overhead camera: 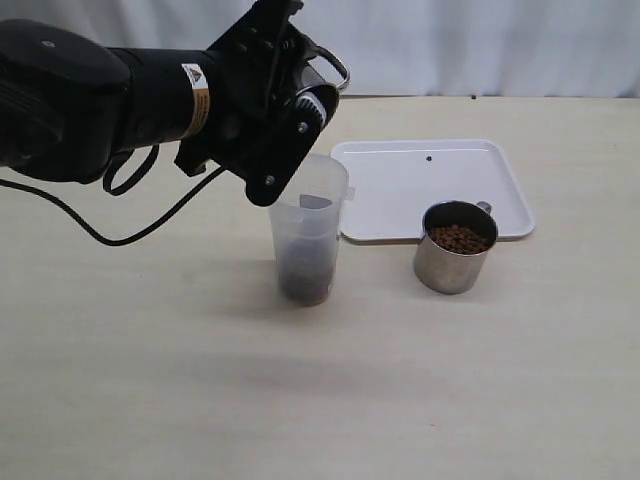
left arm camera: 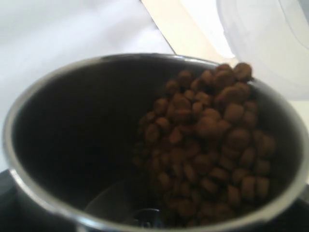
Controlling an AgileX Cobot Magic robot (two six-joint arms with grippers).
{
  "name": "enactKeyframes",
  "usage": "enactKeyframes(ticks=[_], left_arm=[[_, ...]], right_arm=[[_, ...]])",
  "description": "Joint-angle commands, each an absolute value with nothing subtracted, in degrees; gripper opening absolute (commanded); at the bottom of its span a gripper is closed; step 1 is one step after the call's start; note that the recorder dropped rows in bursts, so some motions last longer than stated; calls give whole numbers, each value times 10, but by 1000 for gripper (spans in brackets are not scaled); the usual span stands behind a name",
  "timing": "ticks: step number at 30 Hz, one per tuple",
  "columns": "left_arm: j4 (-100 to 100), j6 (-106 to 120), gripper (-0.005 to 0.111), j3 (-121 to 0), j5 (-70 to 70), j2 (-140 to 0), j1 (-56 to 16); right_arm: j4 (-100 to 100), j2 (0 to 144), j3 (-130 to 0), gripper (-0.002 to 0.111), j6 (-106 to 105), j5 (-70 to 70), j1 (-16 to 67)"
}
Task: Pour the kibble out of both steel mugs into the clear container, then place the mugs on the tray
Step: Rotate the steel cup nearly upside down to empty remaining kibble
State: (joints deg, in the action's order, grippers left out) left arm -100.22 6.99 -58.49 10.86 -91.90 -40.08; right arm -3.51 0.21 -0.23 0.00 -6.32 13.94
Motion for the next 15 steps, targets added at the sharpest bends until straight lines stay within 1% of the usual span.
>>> enactKeyframes(ticks=[1,15], left_arm=[[-999,78,0,-590,112,-916,-404],[-999,109,0,-590,115,-916,-411]], right_arm=[[-37,0,0,5,0,-61,142],[-37,0,0,5,0,-61,142]])
